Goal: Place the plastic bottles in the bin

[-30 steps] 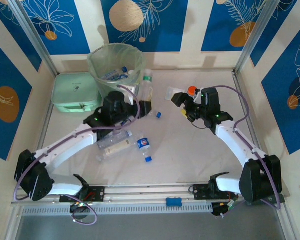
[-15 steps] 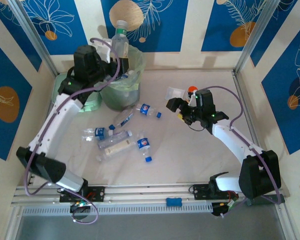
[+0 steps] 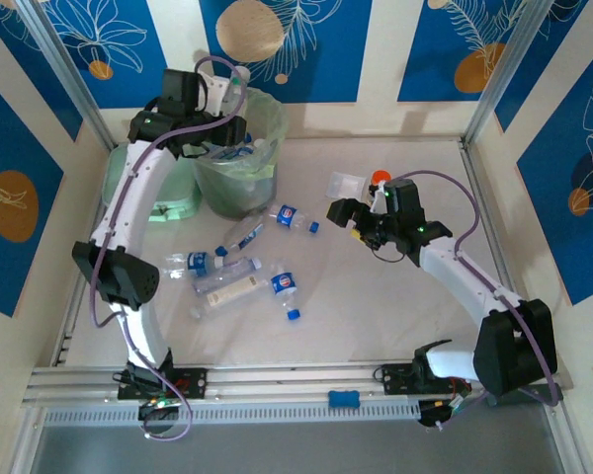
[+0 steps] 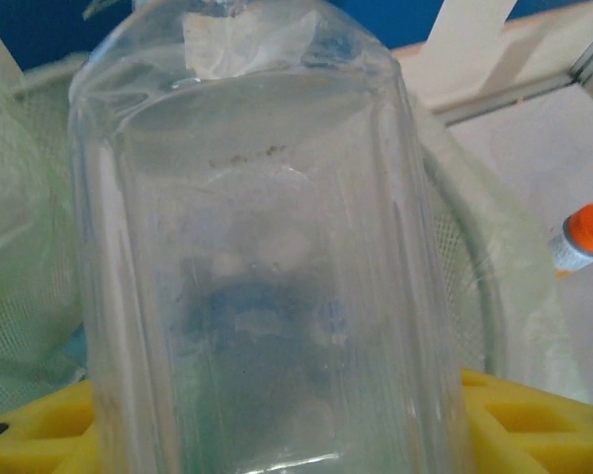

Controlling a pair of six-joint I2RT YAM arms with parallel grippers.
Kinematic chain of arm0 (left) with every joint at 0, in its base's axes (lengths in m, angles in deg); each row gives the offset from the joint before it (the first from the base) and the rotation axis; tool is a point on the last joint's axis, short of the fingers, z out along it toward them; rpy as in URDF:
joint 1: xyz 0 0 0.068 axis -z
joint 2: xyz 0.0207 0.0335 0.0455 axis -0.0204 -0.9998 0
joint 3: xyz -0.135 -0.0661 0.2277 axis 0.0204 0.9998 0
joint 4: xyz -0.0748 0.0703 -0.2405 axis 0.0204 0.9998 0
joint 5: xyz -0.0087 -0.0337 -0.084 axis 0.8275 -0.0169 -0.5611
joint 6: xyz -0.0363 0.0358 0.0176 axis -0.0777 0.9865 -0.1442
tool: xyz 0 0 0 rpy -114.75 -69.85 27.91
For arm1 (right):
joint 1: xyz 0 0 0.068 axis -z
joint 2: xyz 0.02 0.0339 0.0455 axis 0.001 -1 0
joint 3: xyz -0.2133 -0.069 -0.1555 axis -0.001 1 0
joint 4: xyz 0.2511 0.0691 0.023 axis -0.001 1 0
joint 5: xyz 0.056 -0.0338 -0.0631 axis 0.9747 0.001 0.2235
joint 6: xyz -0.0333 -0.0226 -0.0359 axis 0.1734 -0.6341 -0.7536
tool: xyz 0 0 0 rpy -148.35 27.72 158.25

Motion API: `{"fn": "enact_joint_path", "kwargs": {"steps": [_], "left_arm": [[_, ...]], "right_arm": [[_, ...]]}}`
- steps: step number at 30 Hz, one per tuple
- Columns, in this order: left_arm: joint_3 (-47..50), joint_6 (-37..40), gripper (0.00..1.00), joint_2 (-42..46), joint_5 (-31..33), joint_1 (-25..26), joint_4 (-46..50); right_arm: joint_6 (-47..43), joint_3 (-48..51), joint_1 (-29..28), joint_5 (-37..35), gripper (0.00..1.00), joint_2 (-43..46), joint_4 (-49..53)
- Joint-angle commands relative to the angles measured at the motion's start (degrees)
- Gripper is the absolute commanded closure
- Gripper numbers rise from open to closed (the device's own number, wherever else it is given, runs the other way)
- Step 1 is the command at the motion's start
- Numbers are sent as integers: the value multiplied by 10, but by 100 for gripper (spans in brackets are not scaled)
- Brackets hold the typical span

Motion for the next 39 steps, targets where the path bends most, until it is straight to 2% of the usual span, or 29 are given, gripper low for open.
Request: {"fn": "enact_joint_path", "kwargs": {"steps": [1,9,11,16,20,24,27,33,39], "left_arm": [[-42,22,48,-20,-13,-11,59],[-48,14,43,-44,-15,-18,65],[-50,12,35,-45,-15,-18,64],[-50,-5,9,-31,-14,-18,53],[-48,-26,0,-7,-37,-17,44],[-13,-61,0,38,-81,-15,11],[78,-92,0,98,-118,-9,-57],[341,-200,0,241,-180,-1,-267],[579,-321,0,351,-203,2,-462]], "right_arm": [[-15,-6,-4,-2,1,18,17],[-19,-13,-7,-6,1,19,25],[-20,-14,-8,-9,1,19,28],[-28,-21,-12,-16,1,13,33],[-51,-40,-16,-22,1,-1,44],[-99,-69,-21,-29,1,-26,55],[-145,-101,-25,-29,1,-56,72],[-253,-192,-38,-14,3,-159,132],[-353,-280,-58,-2,4,-276,185]]}}
